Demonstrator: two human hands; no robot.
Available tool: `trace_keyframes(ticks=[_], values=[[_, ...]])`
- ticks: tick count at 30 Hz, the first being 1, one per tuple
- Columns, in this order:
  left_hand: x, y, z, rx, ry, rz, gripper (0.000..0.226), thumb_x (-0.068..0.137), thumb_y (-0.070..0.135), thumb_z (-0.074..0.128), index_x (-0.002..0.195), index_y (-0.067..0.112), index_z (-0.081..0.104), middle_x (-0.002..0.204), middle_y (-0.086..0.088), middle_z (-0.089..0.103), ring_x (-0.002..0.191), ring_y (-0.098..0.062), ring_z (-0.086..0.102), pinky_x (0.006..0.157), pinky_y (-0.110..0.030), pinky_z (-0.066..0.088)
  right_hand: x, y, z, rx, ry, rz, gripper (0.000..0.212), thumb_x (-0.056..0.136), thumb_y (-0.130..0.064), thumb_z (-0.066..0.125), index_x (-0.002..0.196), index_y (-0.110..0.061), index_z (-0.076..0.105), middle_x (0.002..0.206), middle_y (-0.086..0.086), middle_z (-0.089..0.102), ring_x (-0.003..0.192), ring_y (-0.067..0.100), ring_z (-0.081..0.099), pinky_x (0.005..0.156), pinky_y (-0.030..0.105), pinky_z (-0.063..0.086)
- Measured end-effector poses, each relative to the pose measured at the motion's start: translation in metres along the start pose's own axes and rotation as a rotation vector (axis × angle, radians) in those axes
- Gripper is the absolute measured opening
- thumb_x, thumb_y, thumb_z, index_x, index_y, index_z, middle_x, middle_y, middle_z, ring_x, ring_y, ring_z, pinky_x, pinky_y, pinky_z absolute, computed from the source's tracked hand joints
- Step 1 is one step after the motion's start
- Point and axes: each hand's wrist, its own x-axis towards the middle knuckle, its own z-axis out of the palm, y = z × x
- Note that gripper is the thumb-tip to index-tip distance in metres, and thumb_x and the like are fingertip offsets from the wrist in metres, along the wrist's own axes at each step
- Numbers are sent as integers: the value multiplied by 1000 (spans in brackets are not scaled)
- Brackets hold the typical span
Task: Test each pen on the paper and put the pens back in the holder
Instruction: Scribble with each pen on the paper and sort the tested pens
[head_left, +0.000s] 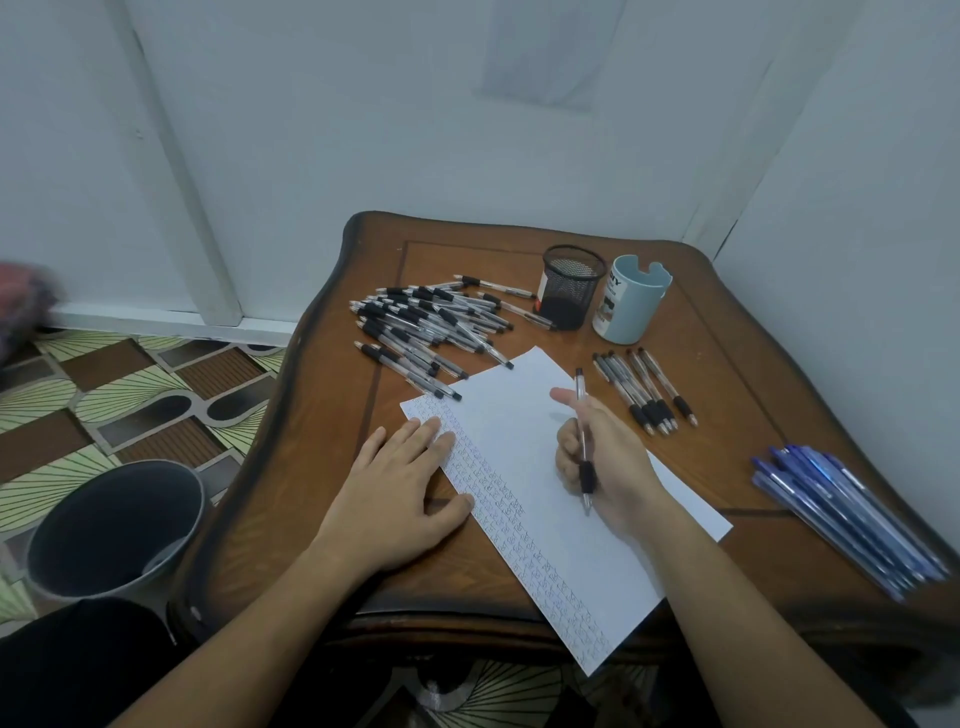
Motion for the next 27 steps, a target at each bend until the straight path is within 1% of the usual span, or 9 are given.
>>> trace_keyframes(ticks=[4, 6, 9, 12, 17, 19, 22, 24, 27], values=[[0, 0, 0, 11, -10, -1, 85, 78, 75, 10, 152, 33, 21, 161, 11, 10, 147, -8, 2, 115, -31, -11, 16, -19, -21, -16, 25, 84, 33, 98, -3, 43, 120, -17, 61, 79, 7, 47, 64, 17, 45, 55, 29, 40], [1, 0, -1, 14, -15, 2, 86, 77, 75, 9, 152, 33, 20, 161, 11, 8, 147, -8, 1, 115, -31, -11, 29, -29, -39, -304, 88, -5, 29, 99, -4, 49, 122, -15, 62, 87, 5, 52, 74, 20, 49, 61, 29, 43], [0, 0, -1, -5, -7, 0, 86, 77, 75, 10, 152, 33, 21, 161, 10, 9, 147, -8, 2, 115, -31, -11, 49, -45, -65, -727, 270, -147, 38, 97, -7, 59, 133, -20, 58, 96, 1, 58, 72, 13, 52, 54, 22, 37], [0, 0, -1, -10, -2, 3, 85, 78, 75, 12, 152, 33, 21, 160, 11, 9, 147, -7, 1, 115, -31, -12, 69, -53, -80, -904, 423, -125, 34, 94, -8, 64, 126, -19, 57, 108, 3, 58, 78, 15, 55, 55, 22, 40], [0, 1, -3, -2, -5, -2, 85, 77, 75, 9, 152, 35, 18, 161, 11, 6, 147, -6, -1, 116, -31, -12, 86, -50, -73, -1299, 412, -24, 24, 96, -15, 60, 118, -8, 67, 115, 12, 65, 90, 22, 56, 71, 28, 46], [0, 1, -3, 1, -5, -3, 85, 77, 75, 9, 152, 35, 17, 161, 12, 5, 147, -6, -2, 116, -32, -12, 88, -47, -61, -1398, 484, -132, 26, 97, -21, 58, 119, -9, 67, 114, 13, 61, 98, 25, 57, 76, 32, 50], [0, 0, -2, 1, -2, -4, 84, 79, 75, 11, 152, 35, 17, 161, 11, 5, 147, -6, -2, 115, -31, -13, 92, -42, -27, -1236, 360, -331, 24, 98, -18, 56, 117, -13, 70, 118, 8, 62, 109, 25, 57, 92, 35, 48], [0, 0, -2, 2, -4, -4, 84, 79, 75, 11, 152, 35, 17, 161, 12, 5, 147, -6, -3, 115, -31, -14, 92, -38, 3, -976, 190, -278, 25, 97, -20, 59, 120, -16, 68, 120, 0, 58, 108, 17, 54, 91, 32, 44], [0, 0, -3, 5, -9, -1, 84, 78, 74, 10, 152, 35, 16, 161, 12, 4, 147, -6, -4, 116, -31, -13, 100, -29, 35, -815, 153, -209, 29, 93, -34, 65, 120, -22, 69, 125, -1, 60, 110, 18, 54, 97, 40, 45]])
